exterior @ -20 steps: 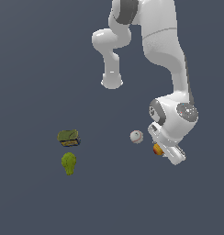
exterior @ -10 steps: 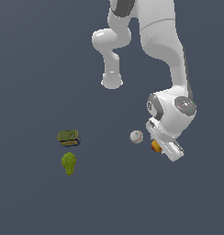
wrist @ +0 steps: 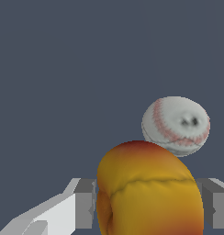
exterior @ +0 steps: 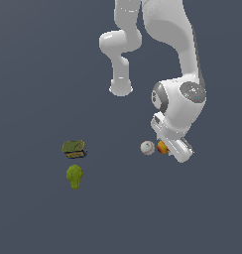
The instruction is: Pick up a designated object from a clutter of objects.
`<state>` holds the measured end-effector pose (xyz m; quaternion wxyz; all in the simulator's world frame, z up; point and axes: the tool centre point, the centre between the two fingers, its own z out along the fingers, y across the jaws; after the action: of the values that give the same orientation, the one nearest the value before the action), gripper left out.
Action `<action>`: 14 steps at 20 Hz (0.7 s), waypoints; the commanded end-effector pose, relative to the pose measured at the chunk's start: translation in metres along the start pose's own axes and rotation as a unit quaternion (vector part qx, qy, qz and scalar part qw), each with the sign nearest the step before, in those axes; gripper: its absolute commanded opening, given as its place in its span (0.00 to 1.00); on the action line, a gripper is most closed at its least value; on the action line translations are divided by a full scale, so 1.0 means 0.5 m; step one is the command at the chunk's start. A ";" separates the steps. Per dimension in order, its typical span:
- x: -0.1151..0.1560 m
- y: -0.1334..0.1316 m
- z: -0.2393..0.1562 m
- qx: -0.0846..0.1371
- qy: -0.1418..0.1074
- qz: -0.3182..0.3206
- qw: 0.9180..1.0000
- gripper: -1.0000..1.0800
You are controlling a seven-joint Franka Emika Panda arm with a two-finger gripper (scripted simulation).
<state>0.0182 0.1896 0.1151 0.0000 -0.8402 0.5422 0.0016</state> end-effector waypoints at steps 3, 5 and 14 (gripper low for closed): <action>0.031 0.042 -0.072 0.001 0.000 0.000 1.000 0.00; 0.045 0.062 -0.105 0.001 -0.001 0.000 1.000 0.00; 0.111 0.150 -0.257 0.001 -0.001 0.001 1.000 0.00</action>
<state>-0.0222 0.1164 0.2297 0.0006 -0.8400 0.5425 0.0021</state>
